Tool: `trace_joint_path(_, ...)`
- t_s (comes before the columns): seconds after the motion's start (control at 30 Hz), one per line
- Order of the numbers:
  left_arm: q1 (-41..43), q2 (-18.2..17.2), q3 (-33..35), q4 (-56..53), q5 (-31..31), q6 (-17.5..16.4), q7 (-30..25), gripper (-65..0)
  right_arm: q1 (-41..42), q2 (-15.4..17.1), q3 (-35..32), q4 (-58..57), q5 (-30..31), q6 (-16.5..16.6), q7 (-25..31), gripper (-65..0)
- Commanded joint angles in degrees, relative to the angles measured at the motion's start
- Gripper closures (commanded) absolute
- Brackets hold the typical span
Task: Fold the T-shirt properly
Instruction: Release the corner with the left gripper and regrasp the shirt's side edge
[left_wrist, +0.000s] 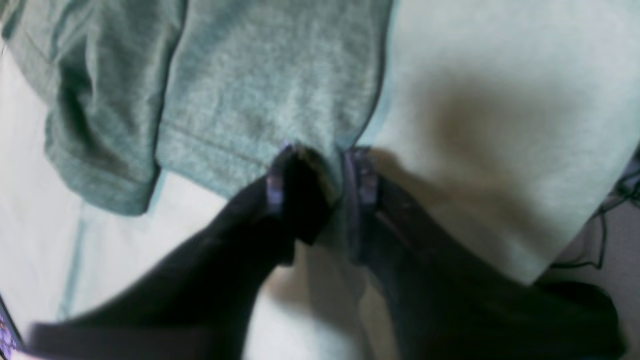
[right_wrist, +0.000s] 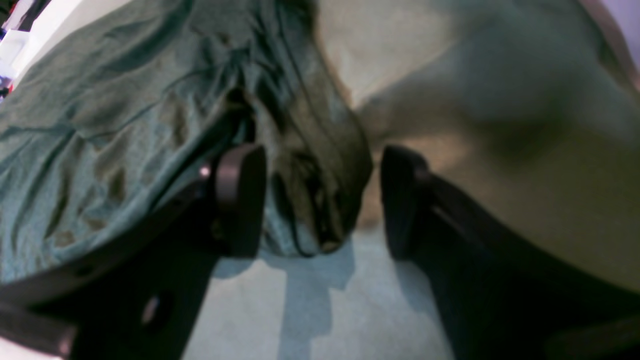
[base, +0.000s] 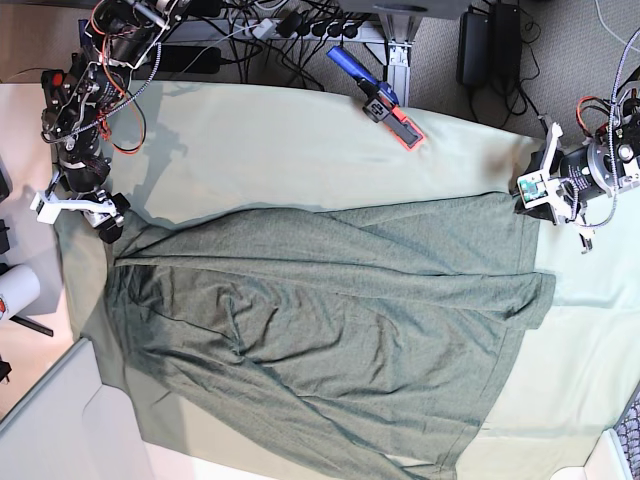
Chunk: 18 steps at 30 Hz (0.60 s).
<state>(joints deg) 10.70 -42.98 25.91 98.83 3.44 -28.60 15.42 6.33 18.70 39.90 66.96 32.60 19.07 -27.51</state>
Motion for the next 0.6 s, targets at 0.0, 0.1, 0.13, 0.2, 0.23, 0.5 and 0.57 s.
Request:
trace_joint_path(0.0,-0.4,-0.8,-0.3,0.0,0.7,-0.8,0.4,-8.0,0.8,1.1,0.3,1.1,0.9,0.6,1.1,-36.0)
trace_joint_path(0.1,-0.6,-0.8,-0.3,0.0,0.7,-0.8,0.4,0.0,0.8,1.2,0.3,1.1,0.9,0.6,1.1,-36.0)
trace_joint_path(0.13,-0.7,-0.8,-0.3,0.0,0.7,-0.8,0.7,0.0,0.8,1.2,0.3,1.1,0.9,0.6,1.1,-36.0)
trace_joint_path(0.2,-0.9,-0.8,-0.3,0.1,0.6,-1.1,1.1,0.0,0.8,1.2,0.3,1.1,0.8,0.6,1.1,-36.0)
trace_joint_path(0.23,-1.1,-0.8,-0.3,0.2,0.6,-1.7,1.1,0.0,0.8,1.2,0.3,1.1,0.8,0.6,1.1,-36.0)
trace_joint_path(0.5,-2.3,-0.9,-0.5,3.5,0.6,-8.2,2.3,0.0,0.7,1.2,0.3,1.1,0.8,0.6,1.1,-36.0)
trace_joint_path(0.57,-2.3,-0.9,-0.5,5.5,0.4,-8.2,4.2,0.0,0.7,1.2,0.3,1.1,0.8,0.6,1.1,-36.0)
